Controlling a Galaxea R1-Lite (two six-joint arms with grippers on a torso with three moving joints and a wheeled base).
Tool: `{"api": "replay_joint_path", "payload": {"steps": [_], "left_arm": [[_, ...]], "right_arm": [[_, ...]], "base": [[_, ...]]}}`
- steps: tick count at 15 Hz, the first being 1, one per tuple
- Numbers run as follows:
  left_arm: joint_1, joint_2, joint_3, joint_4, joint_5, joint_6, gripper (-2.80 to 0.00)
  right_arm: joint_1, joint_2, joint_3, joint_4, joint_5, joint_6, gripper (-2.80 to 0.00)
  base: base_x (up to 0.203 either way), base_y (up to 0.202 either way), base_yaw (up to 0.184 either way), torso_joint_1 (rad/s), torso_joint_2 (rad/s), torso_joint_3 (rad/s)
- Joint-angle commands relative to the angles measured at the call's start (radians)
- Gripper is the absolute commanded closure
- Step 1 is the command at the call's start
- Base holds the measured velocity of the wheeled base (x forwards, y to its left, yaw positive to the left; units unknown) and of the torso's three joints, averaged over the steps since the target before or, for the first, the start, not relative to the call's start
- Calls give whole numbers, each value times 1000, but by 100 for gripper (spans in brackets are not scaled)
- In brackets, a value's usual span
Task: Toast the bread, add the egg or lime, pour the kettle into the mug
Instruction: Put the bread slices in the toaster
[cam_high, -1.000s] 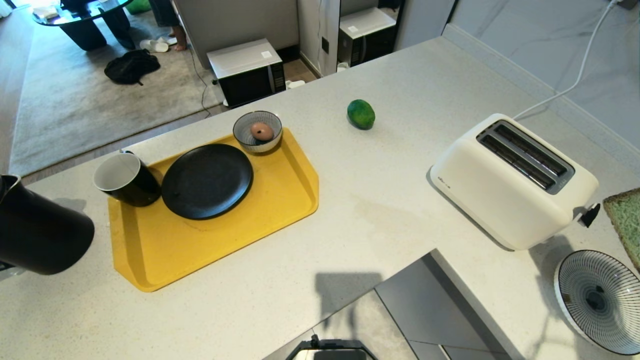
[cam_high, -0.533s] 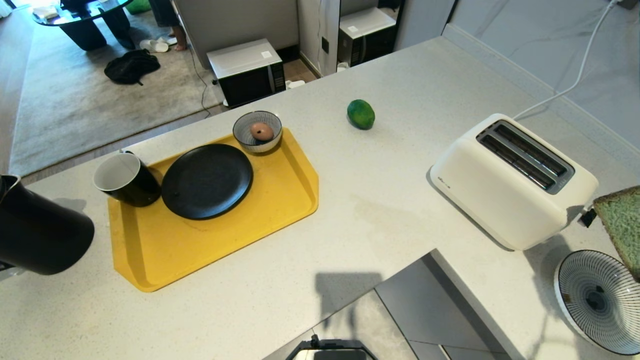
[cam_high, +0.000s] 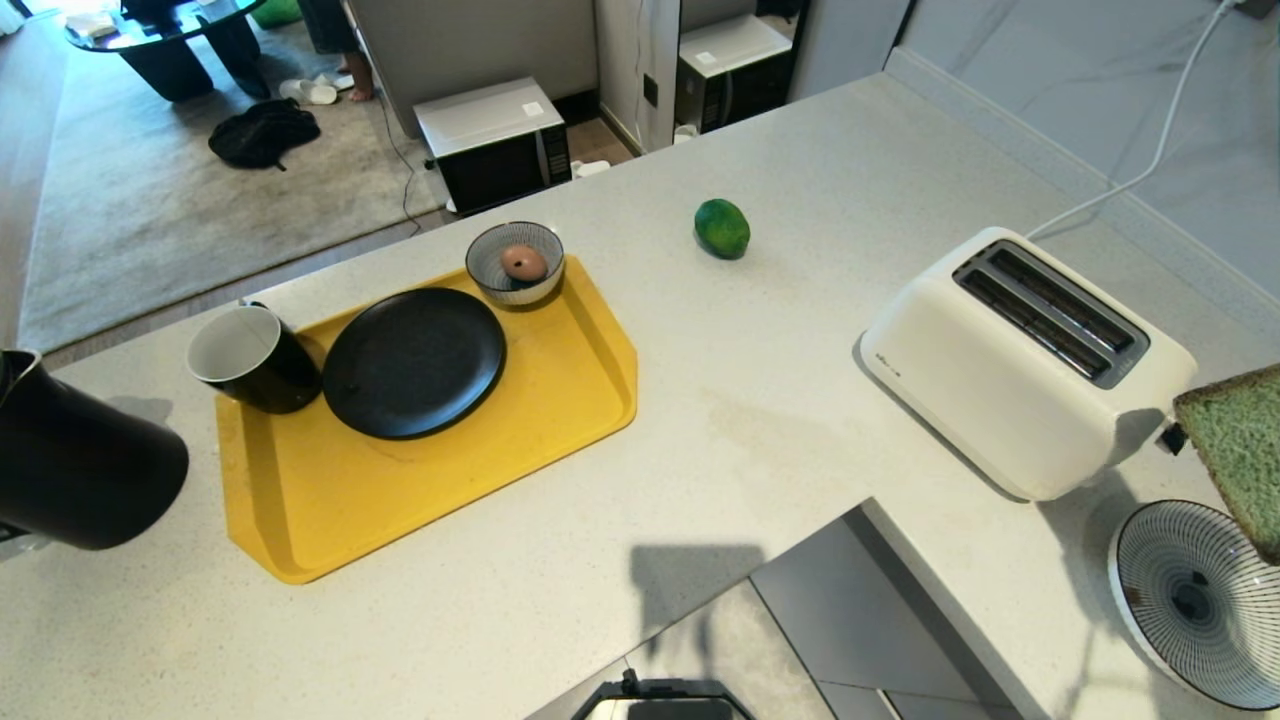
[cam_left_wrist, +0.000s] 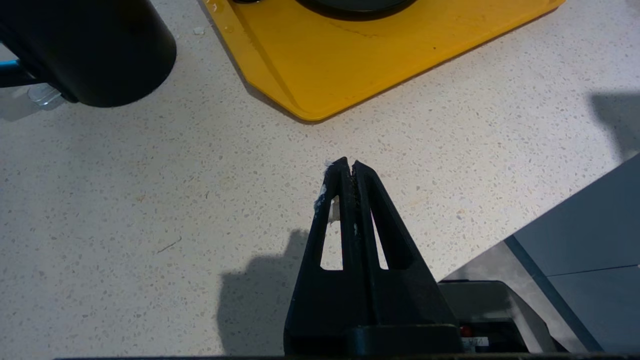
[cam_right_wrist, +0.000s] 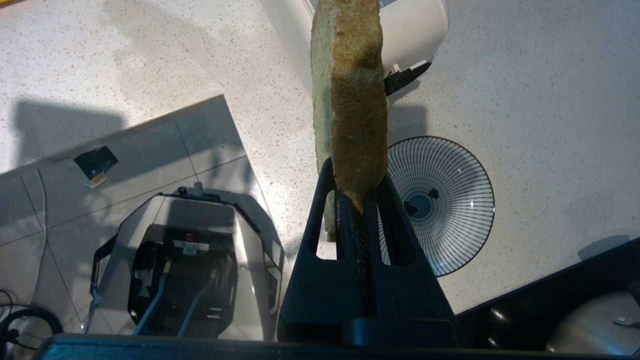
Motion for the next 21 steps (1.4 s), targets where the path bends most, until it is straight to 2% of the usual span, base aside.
{"api": "replay_joint_path", "payload": {"steps": [1, 4, 9, 21], "left_arm": [[0, 0, 0, 0, 0, 0, 0], [0, 0, 0, 0, 0, 0, 0], [0, 0, 0, 0, 0, 0, 0], [0, 0, 1, 0, 0, 2, 0]], "right_arm": [[0, -3, 4, 4, 2, -1, 0], [-2, -5, 6, 4, 2, 2, 0], [-2, -7, 8, 4, 2, 2, 0], [-2, -12, 11, 5, 10, 8, 0]], "base": [[0, 0, 0, 0, 0, 0], [0, 0, 0, 0, 0, 0], [160, 0, 1, 13, 1, 1], [0, 0, 0, 0, 0, 0]]}}
